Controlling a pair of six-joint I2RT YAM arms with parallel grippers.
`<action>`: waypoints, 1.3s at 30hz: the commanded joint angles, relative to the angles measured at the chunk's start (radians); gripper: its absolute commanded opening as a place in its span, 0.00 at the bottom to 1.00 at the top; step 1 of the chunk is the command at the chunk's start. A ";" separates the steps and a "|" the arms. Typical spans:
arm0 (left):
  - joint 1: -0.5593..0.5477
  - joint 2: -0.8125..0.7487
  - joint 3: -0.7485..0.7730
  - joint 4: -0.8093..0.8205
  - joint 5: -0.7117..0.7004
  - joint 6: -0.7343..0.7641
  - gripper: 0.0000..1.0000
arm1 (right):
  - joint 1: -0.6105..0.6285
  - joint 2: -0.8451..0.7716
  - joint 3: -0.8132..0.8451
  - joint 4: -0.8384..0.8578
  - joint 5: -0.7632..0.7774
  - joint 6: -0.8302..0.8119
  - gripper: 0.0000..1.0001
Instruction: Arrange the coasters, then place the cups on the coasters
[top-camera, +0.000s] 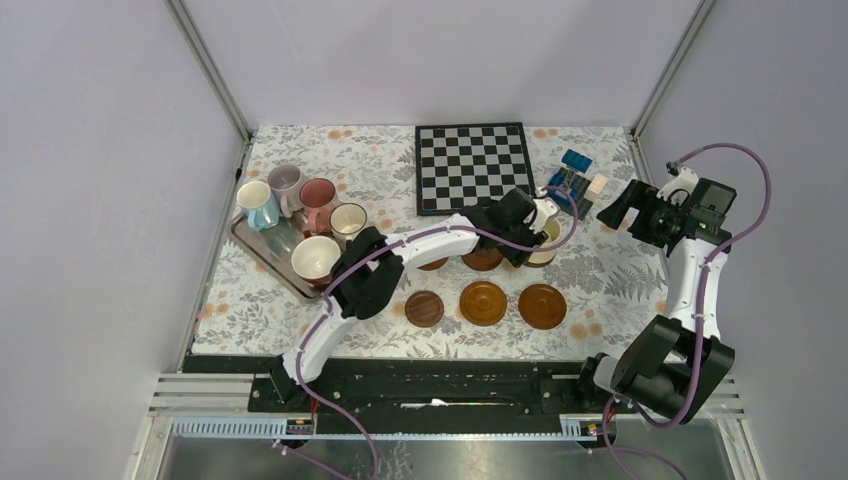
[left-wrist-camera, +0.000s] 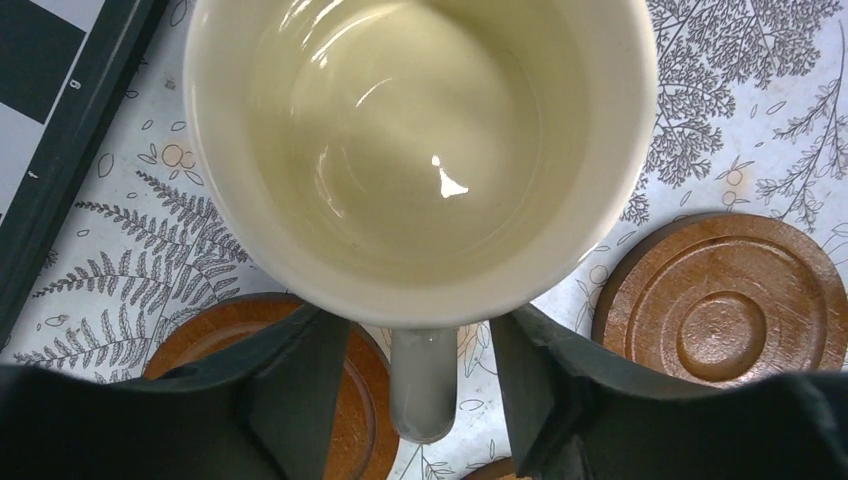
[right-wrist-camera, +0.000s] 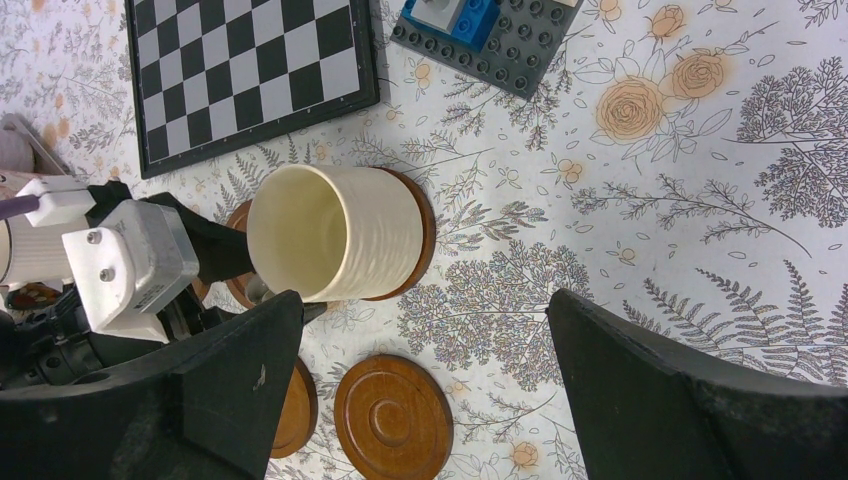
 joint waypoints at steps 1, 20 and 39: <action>-0.005 -0.102 0.018 0.023 0.022 -0.030 0.60 | -0.005 -0.021 -0.004 0.014 -0.032 -0.008 1.00; -0.037 -0.147 -0.001 -0.027 0.096 -0.039 0.59 | -0.005 -0.025 -0.002 0.010 -0.036 -0.008 1.00; 0.072 -0.393 -0.018 -0.188 0.084 0.042 0.79 | -0.004 -0.045 0.003 -0.036 -0.097 -0.076 0.99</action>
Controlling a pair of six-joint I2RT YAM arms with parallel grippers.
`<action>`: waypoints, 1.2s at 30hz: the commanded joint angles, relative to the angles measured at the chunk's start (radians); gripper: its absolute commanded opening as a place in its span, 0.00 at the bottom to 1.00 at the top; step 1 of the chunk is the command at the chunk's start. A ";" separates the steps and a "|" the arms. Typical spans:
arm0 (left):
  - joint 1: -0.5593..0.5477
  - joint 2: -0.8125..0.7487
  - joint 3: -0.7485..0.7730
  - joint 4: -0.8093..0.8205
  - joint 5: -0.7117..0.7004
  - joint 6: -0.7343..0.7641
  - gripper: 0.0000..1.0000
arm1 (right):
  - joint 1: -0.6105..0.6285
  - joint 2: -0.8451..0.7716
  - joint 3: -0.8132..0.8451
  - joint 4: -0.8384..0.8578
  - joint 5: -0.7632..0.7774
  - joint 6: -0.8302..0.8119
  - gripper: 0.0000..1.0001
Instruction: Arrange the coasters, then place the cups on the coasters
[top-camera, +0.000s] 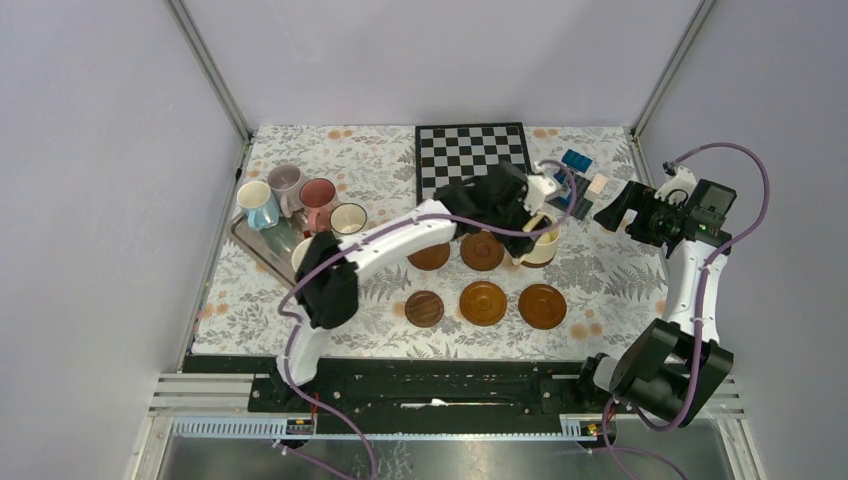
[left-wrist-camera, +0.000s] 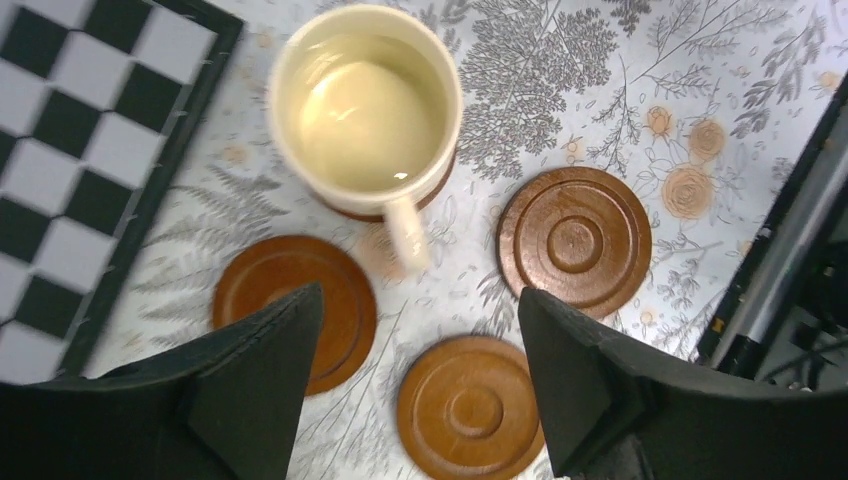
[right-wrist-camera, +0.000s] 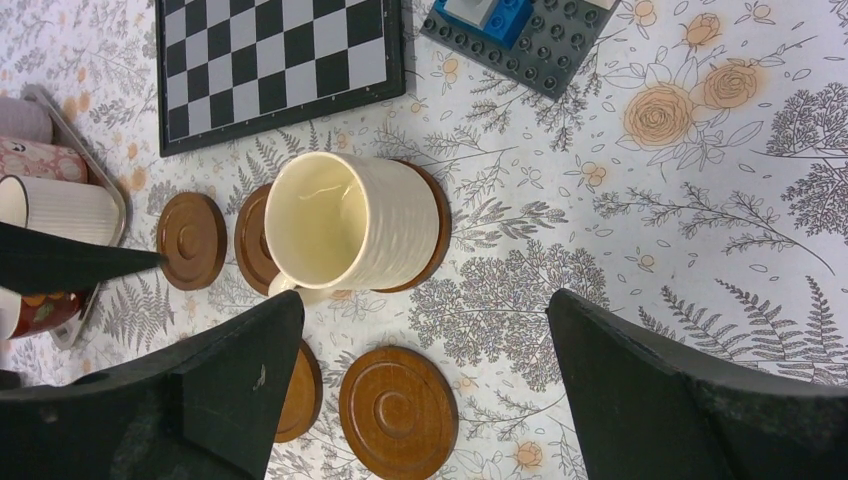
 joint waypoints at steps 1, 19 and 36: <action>0.101 -0.211 -0.029 -0.066 0.033 0.039 0.80 | -0.004 -0.029 0.012 -0.037 -0.047 -0.052 0.99; 0.918 -0.777 -0.464 -0.167 0.094 0.110 0.60 | 0.047 -0.051 -0.022 -0.048 -0.026 -0.085 1.00; 1.135 -0.663 -0.624 -0.003 -0.059 0.099 0.36 | 0.050 -0.048 -0.040 -0.020 -0.020 -0.069 1.00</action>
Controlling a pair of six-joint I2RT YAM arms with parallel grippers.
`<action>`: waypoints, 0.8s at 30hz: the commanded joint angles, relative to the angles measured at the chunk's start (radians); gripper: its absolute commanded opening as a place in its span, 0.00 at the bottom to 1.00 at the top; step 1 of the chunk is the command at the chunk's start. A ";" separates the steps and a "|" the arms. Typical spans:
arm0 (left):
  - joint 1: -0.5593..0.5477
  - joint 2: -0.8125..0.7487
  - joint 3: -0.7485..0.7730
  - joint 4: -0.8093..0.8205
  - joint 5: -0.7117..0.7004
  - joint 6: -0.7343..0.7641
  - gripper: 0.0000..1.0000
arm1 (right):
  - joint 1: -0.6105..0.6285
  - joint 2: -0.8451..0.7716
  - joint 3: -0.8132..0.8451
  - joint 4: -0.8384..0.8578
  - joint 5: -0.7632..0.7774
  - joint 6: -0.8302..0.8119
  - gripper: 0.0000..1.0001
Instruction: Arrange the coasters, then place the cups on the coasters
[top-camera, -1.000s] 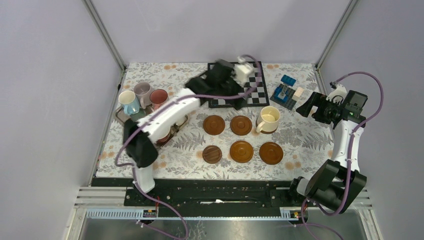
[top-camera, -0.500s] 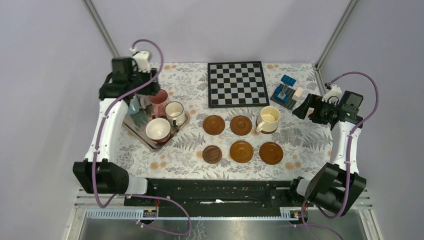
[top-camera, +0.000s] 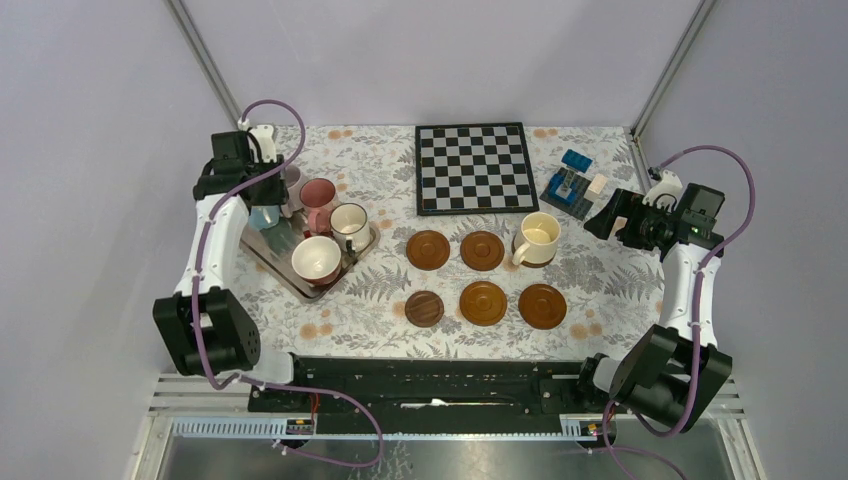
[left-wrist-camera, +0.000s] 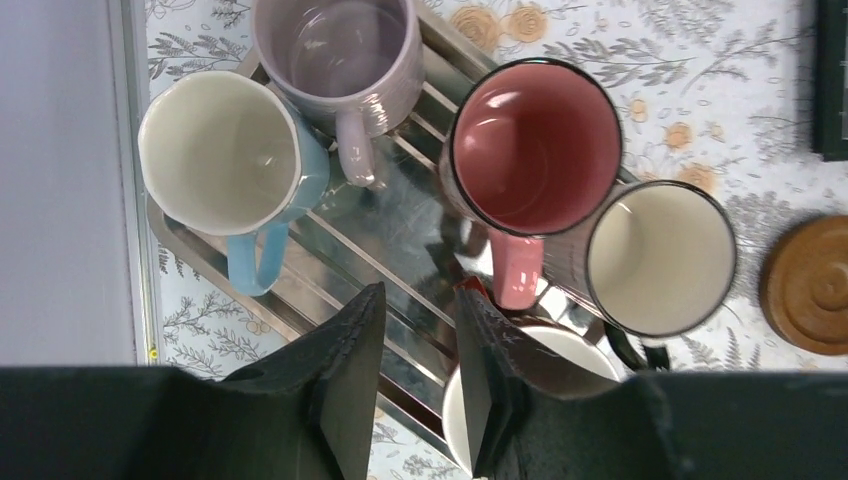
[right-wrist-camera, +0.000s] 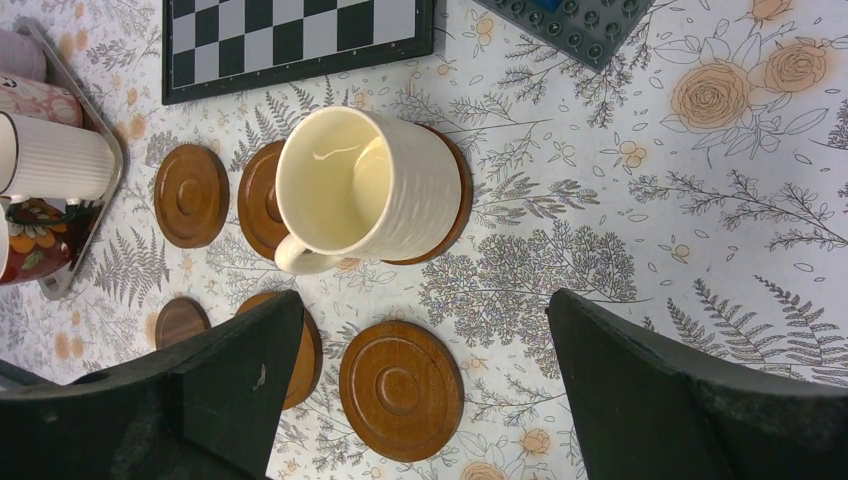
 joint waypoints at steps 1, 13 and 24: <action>0.002 0.045 -0.020 0.119 -0.073 -0.022 0.36 | 0.007 -0.021 -0.005 0.024 0.004 0.002 1.00; 0.006 0.173 -0.093 0.254 -0.134 -0.050 0.35 | 0.007 -0.013 -0.009 0.028 0.004 0.009 1.00; 0.008 0.280 -0.101 0.368 -0.136 -0.088 0.38 | 0.007 -0.015 -0.011 0.027 0.011 0.009 1.00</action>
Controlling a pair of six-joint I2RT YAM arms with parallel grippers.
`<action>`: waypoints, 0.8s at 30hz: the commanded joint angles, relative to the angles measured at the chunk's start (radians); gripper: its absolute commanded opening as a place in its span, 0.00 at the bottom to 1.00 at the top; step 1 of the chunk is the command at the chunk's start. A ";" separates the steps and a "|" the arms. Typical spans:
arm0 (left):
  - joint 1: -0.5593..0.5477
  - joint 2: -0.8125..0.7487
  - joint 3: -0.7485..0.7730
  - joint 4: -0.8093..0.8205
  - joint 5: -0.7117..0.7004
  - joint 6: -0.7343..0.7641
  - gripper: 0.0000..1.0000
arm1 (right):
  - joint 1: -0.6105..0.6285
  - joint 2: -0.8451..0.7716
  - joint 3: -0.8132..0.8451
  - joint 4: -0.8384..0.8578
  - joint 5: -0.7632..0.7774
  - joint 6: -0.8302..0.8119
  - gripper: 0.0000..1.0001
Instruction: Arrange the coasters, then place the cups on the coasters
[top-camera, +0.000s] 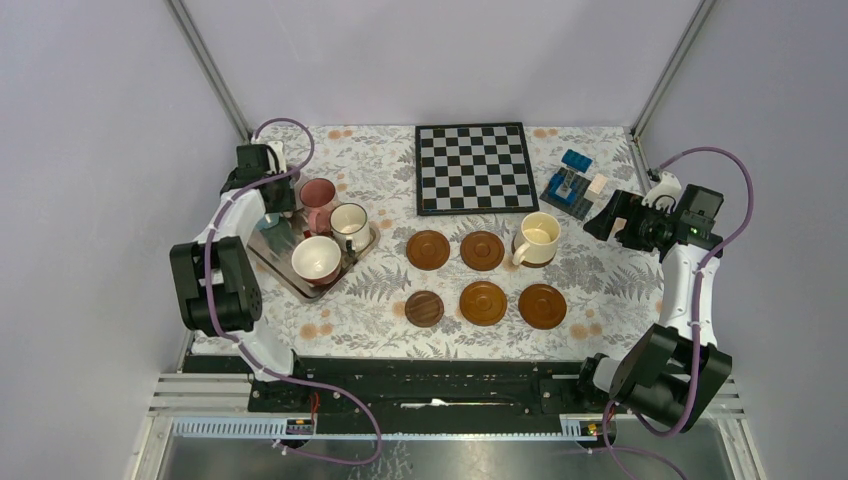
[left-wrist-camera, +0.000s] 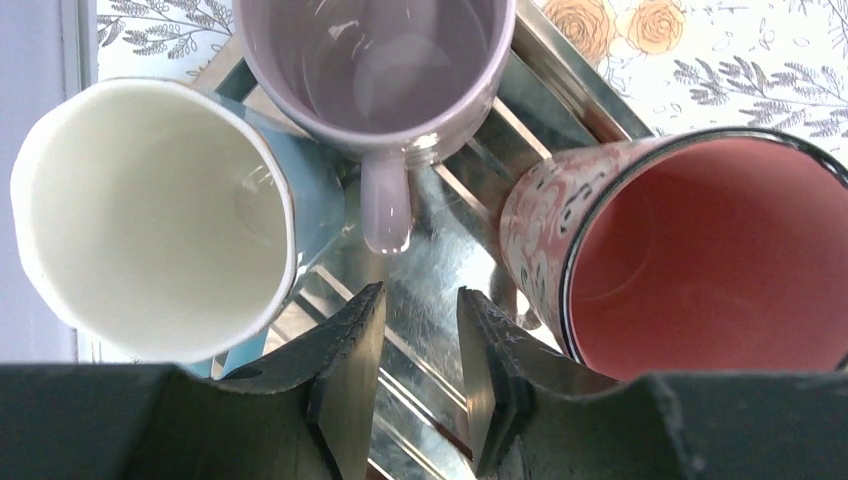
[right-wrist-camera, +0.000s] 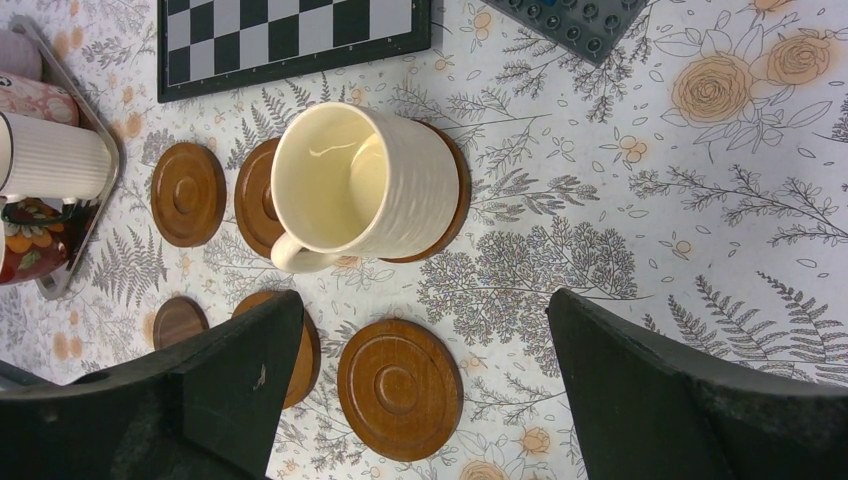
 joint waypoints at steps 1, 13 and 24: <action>0.006 0.036 0.004 0.106 -0.028 -0.033 0.38 | 0.006 -0.015 0.000 0.020 0.008 0.009 1.00; 0.006 0.091 -0.005 0.171 -0.107 -0.052 0.41 | 0.006 -0.009 -0.001 0.022 0.001 0.012 1.00; 0.006 0.149 0.012 0.191 -0.075 -0.051 0.41 | 0.006 -0.005 -0.001 0.028 0.001 0.020 1.00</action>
